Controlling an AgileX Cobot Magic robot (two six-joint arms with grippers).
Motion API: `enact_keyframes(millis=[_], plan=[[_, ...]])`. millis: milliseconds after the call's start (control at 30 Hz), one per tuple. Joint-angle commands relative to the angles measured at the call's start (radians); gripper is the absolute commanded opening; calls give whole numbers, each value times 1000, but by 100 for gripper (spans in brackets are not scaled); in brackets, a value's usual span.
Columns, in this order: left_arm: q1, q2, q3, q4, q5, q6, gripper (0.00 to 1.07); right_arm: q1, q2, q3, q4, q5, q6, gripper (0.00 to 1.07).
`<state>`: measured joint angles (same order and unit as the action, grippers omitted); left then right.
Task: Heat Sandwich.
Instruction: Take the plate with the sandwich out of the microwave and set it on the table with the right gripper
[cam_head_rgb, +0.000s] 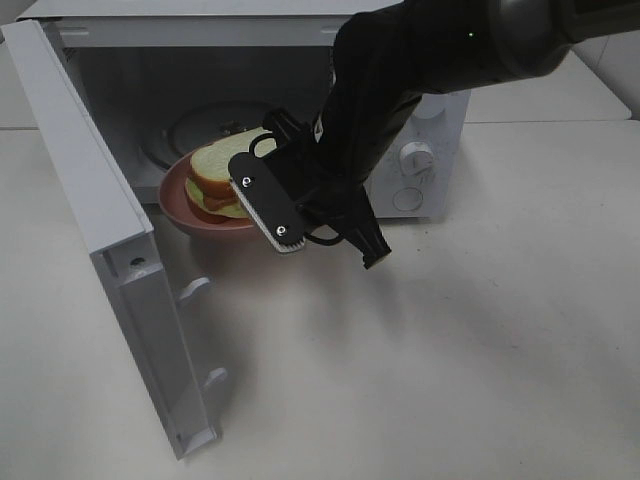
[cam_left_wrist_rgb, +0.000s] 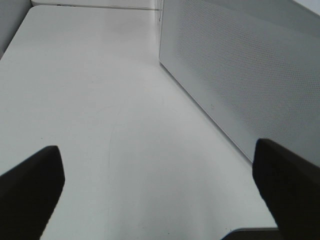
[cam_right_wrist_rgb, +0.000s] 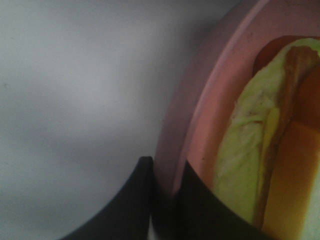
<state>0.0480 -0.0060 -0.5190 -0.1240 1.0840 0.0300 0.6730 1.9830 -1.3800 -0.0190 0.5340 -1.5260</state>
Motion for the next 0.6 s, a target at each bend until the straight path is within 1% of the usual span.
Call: enact_keyframes(millis=[33, 67, 167, 200, 233, 300, 333, 367, 467, 500, 567, 600], plan=[[-1, -14, 4, -3, -14, -1, 98, -8, -74, 84, -7, -66, -17, 0], [-1, -14, 4, -3, -14, -1, 98, -8, -74, 84, -7, -66, -17, 0], [-1, -14, 4, -3, -14, -1, 98, -8, -120, 162, -8, -118, -32, 0], [-1, -14, 4, -3, -14, -1, 98, -8, -153, 210, -8, -147, -37, 0], [-1, -14, 4, -3, -14, -1, 98, -8, -153, 210, -8, -147, -37, 0], [-1, -14, 4, -3, -14, -1, 98, -8, -184, 262, -8, -171, -40, 0], [-1, -14, 4, -3, -14, -1, 98, -8, -217, 306, -9, -188, -41, 0], [-1, -14, 4, -3, -14, -1, 98, -8, -217, 306, -9, -188, -41, 0], [-1, -14, 4, -3, -14, -1, 98, -8, -275, 389, -11, -217, -41, 0], [-1, -14, 4, -3, -14, -1, 98, -8, -275, 389, -11, -217, -41, 0], [-1, -14, 4, -3, -14, -1, 98, -8, -306, 424, -14, -227, -42, 0], [-1, -14, 4, -3, -14, -1, 98, -8, -338, 460, -19, -228, -44, 0]])
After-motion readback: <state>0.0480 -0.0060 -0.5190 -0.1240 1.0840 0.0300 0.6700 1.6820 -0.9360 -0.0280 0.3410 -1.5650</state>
